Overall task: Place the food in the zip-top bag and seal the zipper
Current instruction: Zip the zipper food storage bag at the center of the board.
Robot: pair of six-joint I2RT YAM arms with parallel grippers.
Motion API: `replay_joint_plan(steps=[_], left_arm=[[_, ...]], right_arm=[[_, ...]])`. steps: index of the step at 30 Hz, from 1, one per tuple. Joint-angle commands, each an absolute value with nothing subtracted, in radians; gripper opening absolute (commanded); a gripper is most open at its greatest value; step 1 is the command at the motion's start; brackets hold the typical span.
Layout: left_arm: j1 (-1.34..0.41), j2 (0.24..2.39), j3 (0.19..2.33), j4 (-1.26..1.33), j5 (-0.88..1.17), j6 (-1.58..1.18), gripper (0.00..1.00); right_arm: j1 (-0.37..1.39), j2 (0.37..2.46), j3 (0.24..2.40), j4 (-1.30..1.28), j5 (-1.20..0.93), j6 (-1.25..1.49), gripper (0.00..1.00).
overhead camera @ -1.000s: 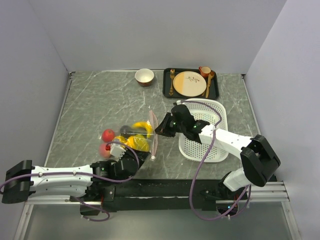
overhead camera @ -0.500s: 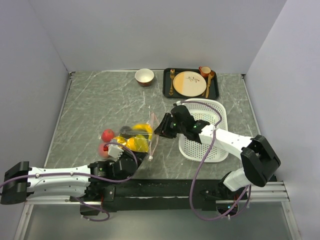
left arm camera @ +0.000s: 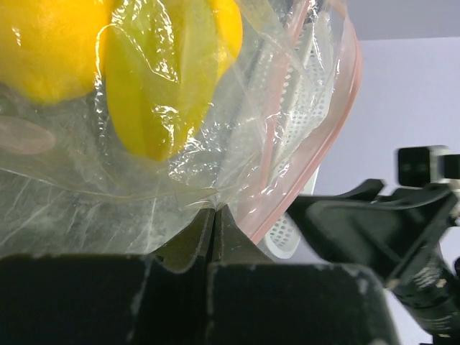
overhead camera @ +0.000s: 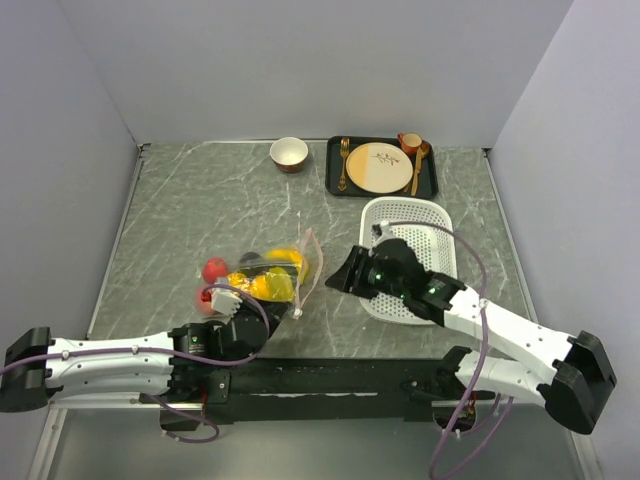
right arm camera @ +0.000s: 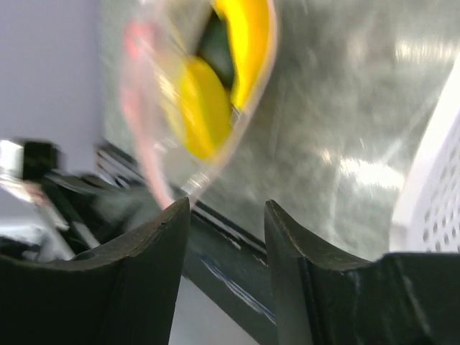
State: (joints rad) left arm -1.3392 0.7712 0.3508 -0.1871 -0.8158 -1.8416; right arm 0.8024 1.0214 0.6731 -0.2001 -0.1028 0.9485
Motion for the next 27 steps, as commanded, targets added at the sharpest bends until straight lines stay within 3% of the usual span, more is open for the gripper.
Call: replay_joint_plan(steps=[1, 9, 27], left_arm=[[-1.345, 0.773, 0.371, -0.189, -0.850, -1.809, 0.01], [-1.345, 0.790, 0.377, -0.178, -0.842, -1.782, 0.01], [-1.347, 0.787, 0.371, -0.175, -0.839, -1.776, 0.01]], right_arm=[[0.868, 1.051, 0.635, -0.129, -0.140, 0.996, 0.50], [0.960, 1.166, 0.686, -0.046, -0.155, 1.012, 0.45], [1.008, 1.226, 0.726, -0.003, -0.187, 1.025, 0.45]])
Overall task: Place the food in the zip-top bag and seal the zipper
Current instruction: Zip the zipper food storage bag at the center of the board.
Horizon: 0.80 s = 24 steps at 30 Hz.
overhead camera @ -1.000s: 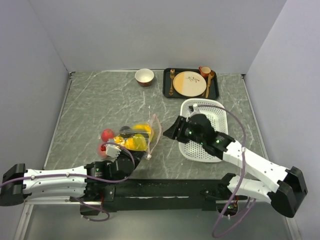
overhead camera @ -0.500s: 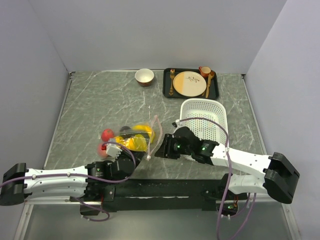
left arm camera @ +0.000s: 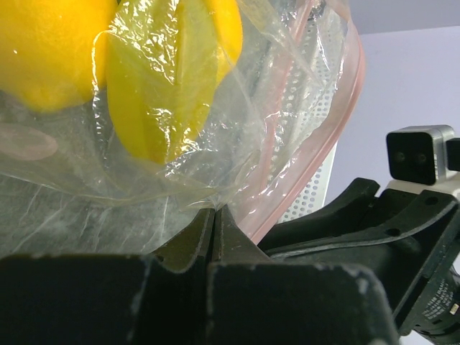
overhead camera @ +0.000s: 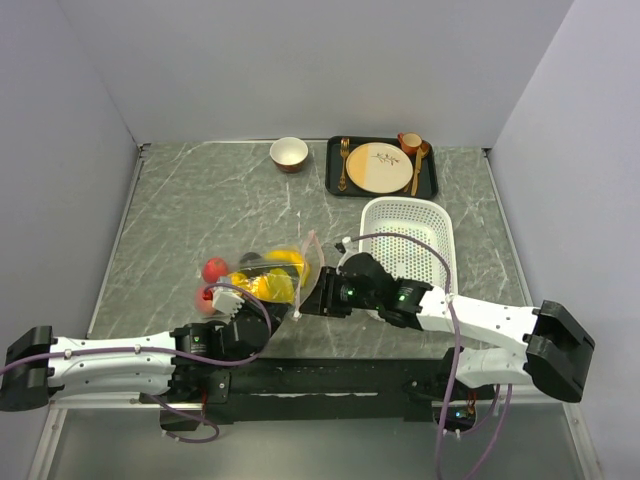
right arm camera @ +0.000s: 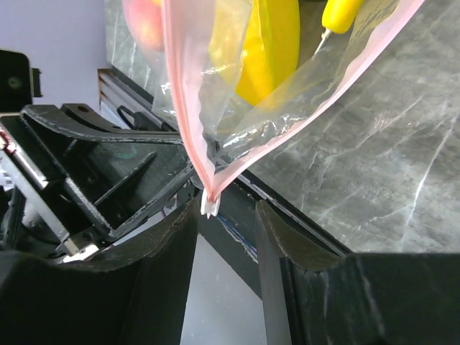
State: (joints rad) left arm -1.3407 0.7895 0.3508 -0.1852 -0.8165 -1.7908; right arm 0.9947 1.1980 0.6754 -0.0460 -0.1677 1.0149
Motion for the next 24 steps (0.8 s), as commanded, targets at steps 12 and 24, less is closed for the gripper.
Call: replay_joint_plan(steps=[12, 24], left_arm=[[-1.347, 0.762, 0.357, -0.183, -0.841, -1.787, 0.01], [-1.345, 0.755, 0.347, -0.173, -0.831, -1.775, 0.01]], right_arm=[[1.017, 1.290, 0.750, 0.061, -0.227, 1.029, 0.33], [1.017, 1.260, 0.732, 0.074, -0.187, 1.043, 0.00]])
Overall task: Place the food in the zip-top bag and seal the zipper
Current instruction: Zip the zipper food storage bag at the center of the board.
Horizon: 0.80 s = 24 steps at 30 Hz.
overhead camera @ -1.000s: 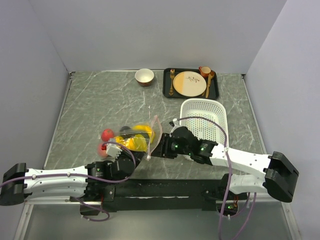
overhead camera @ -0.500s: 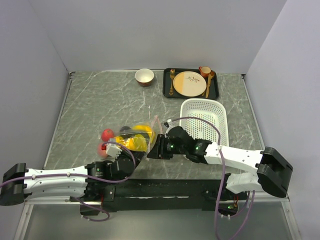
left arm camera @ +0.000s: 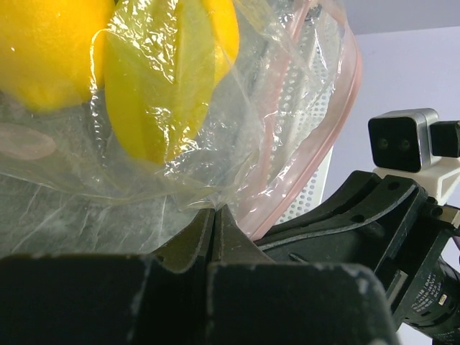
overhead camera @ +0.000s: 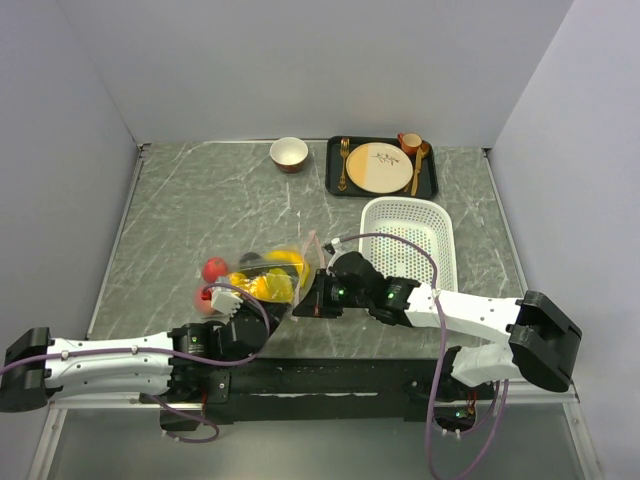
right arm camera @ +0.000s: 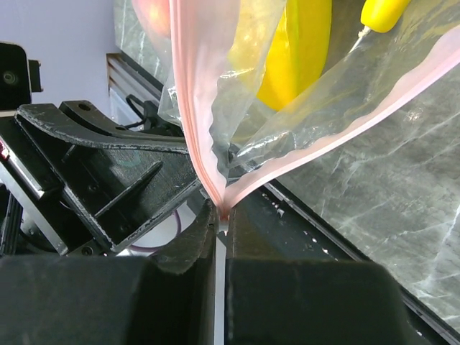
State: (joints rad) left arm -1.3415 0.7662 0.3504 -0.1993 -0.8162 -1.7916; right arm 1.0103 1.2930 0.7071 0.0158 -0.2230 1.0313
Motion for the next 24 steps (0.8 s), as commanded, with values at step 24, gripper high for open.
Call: replay_joint_plan(steps=[24], left_arm=[[-1.356, 0.690, 0.210, 0.020, -0.727, -1.655, 0.01]], right_arm=[[0.968, 1.289, 0.765, 0.063, -0.113, 1.066, 0.02]])
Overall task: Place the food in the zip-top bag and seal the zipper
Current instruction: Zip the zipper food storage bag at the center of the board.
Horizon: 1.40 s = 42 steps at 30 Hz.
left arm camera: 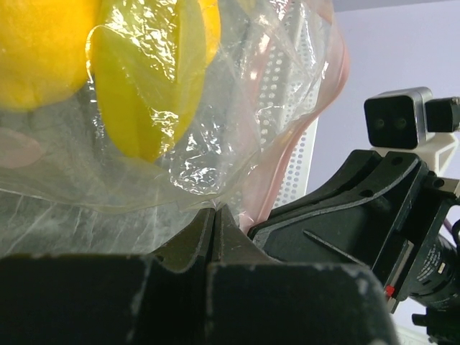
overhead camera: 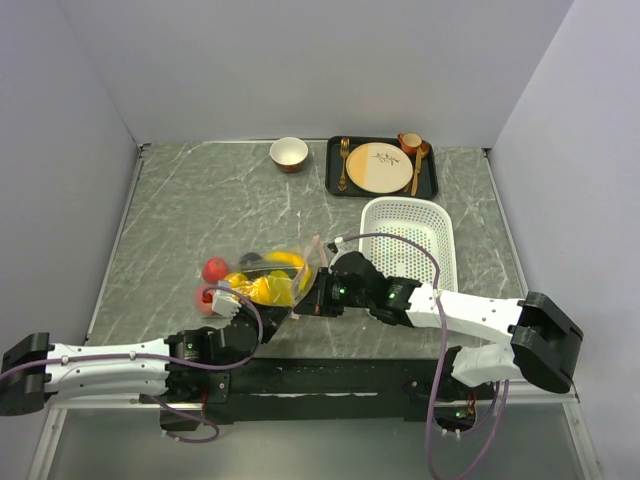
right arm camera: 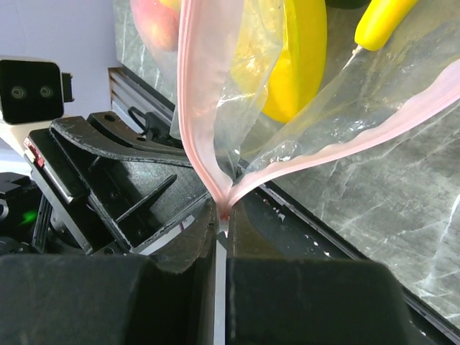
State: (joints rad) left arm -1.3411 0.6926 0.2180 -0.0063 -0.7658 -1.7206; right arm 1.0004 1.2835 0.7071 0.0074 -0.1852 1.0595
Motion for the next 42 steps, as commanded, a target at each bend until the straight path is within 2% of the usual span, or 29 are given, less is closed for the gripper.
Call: replay_joint_plan(steps=[1, 15, 26, 35, 42], left_arm=[[-1.356, 0.693, 0.216, 0.020, -0.724, -1.649, 0.01], [-1.364, 0.747, 0.219, 0.060, -0.676, -1.579, 0.01], [-1.381, 0.810, 0.265, 0.002, -0.652, -1.540, 0.01], [-1.388, 0.690, 0.212, -0.026, -0.615, -1.473, 0.01], [-1.387, 0.608, 0.199, -0.083, -0.641, -1.485, 0.01]], right_arm=[[0.963, 1.289, 0.764, 0.063, -0.114, 1.065, 0.02], [0.905, 1.301, 0.767, 0.097, -0.181, 1.048, 0.03], [0.902, 1.293, 0.814, 0.025, -0.135, 1.016, 0.04], [0.897, 1.207, 0.773, -0.043, -0.039, 1.045, 0.04], [0.916, 1.196, 0.704, 0.026, -0.089, 1.092, 0.04]])
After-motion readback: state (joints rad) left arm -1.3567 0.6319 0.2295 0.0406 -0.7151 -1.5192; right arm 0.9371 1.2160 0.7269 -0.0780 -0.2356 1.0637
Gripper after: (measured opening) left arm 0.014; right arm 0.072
